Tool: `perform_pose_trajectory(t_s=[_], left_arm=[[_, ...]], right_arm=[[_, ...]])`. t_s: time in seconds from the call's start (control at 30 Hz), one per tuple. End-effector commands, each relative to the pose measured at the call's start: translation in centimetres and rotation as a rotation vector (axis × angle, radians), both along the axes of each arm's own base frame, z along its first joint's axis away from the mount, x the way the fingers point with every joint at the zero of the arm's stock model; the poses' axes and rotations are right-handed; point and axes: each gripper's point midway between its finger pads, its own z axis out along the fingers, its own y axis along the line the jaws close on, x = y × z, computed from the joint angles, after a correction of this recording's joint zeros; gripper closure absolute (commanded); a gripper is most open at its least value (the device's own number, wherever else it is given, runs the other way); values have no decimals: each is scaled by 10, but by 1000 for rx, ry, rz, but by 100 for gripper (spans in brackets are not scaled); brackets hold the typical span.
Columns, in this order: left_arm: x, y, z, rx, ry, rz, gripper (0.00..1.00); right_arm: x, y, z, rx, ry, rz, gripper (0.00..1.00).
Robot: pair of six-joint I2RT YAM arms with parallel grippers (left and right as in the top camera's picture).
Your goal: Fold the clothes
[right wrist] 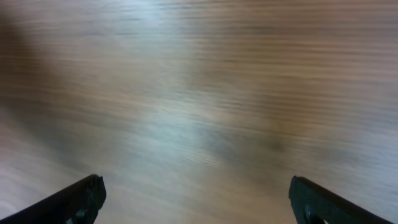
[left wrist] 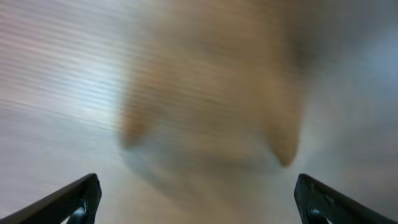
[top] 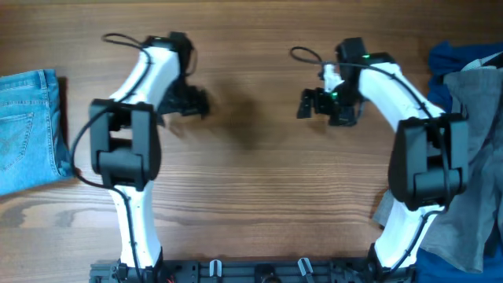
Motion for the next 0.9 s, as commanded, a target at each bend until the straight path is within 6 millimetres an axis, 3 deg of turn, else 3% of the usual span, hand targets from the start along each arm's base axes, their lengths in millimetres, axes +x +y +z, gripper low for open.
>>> perform_pose_trajectory(t_s=[0.0,0.07,0.2,0.4,0.47,0.67,0.87], left_arm=[[-23,-7,29,-43,72,-26,0],[-36,-3,39,-36,116,-21,0],[-43,0,64,-54,99,-17,0],[-50,-6,113,-91,-43,-42,0],[-51,-6,128,-102,-119,-45,0],[-62,-3,167,-142,-421,-73,0],[-84,1,209,-197,-829,-87,0]], right_arm=[[8,-42,25,16,10,-110,0],[-3,-60,28,15,55,-138,4],[-19,-82,36,11,90,-137,7],[-31,-85,60,-34,45,-106,5],[-30,-83,70,-43,-20,-98,1],[-30,-77,116,-57,-304,-106,0],[-50,-89,158,-139,-636,-181,0]])
